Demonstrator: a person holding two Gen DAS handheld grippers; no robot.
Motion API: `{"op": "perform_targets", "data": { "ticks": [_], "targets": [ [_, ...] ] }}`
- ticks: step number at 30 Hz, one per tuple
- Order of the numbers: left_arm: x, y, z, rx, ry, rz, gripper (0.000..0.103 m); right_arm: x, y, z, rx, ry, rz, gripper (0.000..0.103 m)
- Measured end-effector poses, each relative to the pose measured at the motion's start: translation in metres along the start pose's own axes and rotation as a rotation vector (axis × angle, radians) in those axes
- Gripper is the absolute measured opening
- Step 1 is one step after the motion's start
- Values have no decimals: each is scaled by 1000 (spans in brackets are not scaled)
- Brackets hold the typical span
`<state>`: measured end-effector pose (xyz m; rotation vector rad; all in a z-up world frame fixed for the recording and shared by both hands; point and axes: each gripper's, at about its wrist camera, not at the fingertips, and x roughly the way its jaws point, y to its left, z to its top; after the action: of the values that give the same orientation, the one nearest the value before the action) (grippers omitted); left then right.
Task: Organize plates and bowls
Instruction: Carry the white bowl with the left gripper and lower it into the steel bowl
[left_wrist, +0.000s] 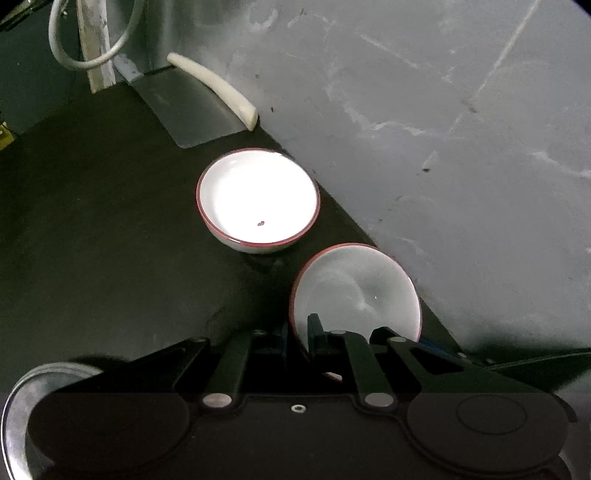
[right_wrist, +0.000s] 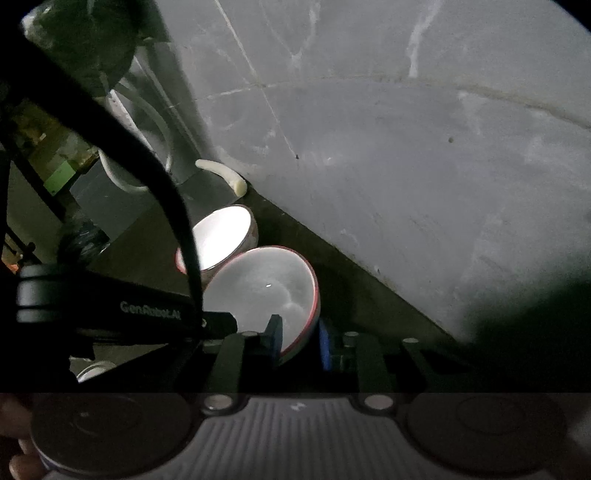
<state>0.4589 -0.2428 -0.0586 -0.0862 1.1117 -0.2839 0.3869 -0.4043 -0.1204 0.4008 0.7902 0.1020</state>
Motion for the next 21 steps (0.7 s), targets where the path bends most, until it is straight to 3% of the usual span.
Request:
{"op": "perform_targets", "data": {
  "ticks": [13,21],
  "targets": [
    [-100,-4,-29,-14,-207,-26,10,-81,35,-4,-119,-127,54,22],
    [-171,15,-75,-72,-340,-50,10,-143,78,-25,-249,-204,83,22]
  ]
}}
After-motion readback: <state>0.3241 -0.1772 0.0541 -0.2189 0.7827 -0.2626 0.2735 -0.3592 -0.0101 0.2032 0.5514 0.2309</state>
